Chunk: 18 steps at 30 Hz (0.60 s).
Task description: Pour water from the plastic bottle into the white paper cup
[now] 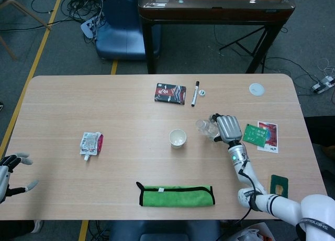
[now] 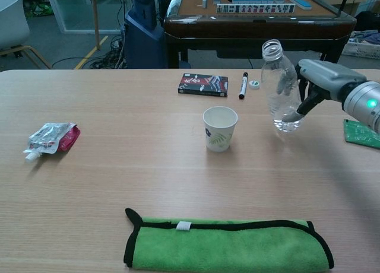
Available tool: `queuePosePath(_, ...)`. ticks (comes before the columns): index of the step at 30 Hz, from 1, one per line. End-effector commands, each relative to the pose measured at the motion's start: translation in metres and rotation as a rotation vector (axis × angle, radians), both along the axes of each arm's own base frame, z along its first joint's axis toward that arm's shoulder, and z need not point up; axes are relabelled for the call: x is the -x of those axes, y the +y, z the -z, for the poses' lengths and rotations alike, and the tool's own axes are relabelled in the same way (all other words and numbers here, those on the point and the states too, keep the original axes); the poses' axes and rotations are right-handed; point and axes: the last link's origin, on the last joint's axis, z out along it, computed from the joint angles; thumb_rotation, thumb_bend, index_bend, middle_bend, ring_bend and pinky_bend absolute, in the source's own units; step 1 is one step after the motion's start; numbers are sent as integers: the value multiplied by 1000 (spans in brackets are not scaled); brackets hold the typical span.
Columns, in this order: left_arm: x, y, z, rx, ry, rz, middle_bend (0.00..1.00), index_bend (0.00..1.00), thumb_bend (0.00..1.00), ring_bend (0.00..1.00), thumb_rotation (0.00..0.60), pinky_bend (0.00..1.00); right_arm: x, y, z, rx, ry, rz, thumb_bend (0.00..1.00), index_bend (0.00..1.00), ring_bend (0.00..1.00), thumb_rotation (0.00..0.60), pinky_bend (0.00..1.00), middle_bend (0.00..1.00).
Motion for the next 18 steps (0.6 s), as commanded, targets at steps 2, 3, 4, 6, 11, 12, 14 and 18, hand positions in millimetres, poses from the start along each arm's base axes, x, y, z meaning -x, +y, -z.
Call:
queuePosePath(2,0,0,1,3,3,-1,305,427,85,285,600,459,19,6,0,-5,-103,13,97,603,509,600,520,622)
queuePosePath(3,0,0,2,4,4,-1,305,427,85,285,600,459,22,7,0,-8,-134,23,97,602,509,600,520,622)
queuePosePath(4,0,0,2,5,5,-1,305,427,86,285,600,459,24,8,0,-11,-156,30,96,602,509,600,520,622)
queuePosePath(6,0,0,2,6,6,3,305,427,86,285,600,459,28,8,-1,-14,-207,46,95,603,509,600,520,622)
queuePosePath(11,-1,-1,3,10,9,8,305,427,85,285,600,459,38,10,1,-23,-313,88,83,602,510,600,520,613)
queuePosePath(12,-1,-1,4,11,10,8,305,427,85,285,600,459,40,10,1,-25,-324,95,79,602,510,600,520,610)
queuePosePath(14,-1,-1,5,14,13,8,305,427,86,285,600,459,45,10,3,-31,-337,107,71,603,508,600,520,601)
queuePosePath(18,-1,-1,5,14,14,7,305,427,85,285,600,459,51,9,6,-47,-350,129,54,603,485,600,520,576)
